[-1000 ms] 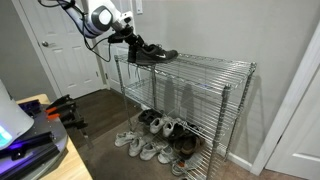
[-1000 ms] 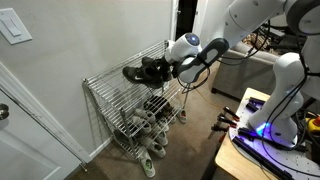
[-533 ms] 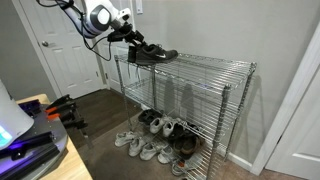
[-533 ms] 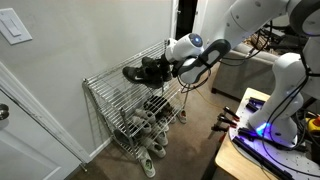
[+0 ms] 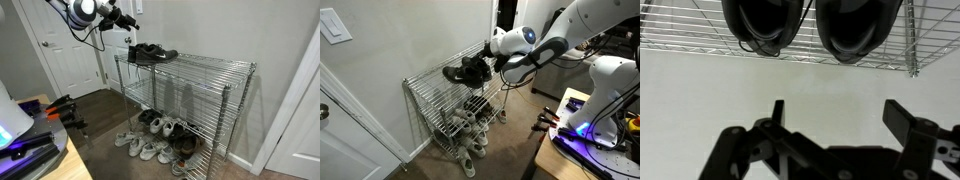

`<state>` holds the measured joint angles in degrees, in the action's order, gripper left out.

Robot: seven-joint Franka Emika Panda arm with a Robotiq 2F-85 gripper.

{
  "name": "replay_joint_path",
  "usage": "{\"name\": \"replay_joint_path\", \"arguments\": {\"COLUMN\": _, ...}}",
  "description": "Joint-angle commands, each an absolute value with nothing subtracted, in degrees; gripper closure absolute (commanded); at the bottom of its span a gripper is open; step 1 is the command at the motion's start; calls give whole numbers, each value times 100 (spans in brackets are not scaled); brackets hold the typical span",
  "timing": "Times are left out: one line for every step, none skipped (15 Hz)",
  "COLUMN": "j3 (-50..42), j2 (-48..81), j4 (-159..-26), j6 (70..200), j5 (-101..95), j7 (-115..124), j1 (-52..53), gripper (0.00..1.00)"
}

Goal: Move the black shoes to the rack above them

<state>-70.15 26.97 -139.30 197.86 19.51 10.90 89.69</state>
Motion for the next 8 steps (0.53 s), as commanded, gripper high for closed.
{"name": "replay_joint_path", "arguments": {"j3": -7535, "j2": 2752, "j4": -14362, "j6": 19785, "j5": 2494, "j7": 719, "j1": 9809, "gripper": 0}}
{"name": "replay_joint_path", "arguments": {"j3": -7212, "j2": 2671, "j4": -14106, "j6": 19785, "j5": 2374, "j7": 798, "j1": 9384, "gripper": 0}}
{"name": "replay_joint_path", "arguments": {"j3": -7298, "j2": 2675, "j4": -14198, "j6": 19785, "j5": 2424, "j7": 801, "j1": 9548, "gripper": 0}}
{"name": "replay_joint_path", "arguments": {"j3": -7343, "j2": 2676, "j4": -14254, "j6": 19785, "j5": 2435, "j7": 806, "j1": 9635, "gripper": 0}}
{"name": "replay_joint_path", "arguments": {"j3": -7361, "j2": 2679, "j4": -14280, "j6": 19785, "j5": 2437, "j7": 808, "j1": 9670, "gripper": 0}}
{"name": "replay_joint_path", "arguments": {"j3": -7367, "j2": 2679, "j4": -14285, "j6": 19785, "j5": 2436, "j7": 808, "j1": 9671, "gripper": 0}}
{"name": "replay_joint_path", "arguments": {"j3": -7380, "j2": 2680, "j4": -14286, "j6": 19785, "j5": 2436, "j7": 809, "j1": 9670, "gripper": 0}}
{"name": "replay_joint_path", "arguments": {"j3": -7390, "j2": 2680, "j4": -14286, "j6": 19785, "j5": 2435, "j7": 810, "j1": 9670, "gripper": 0}}
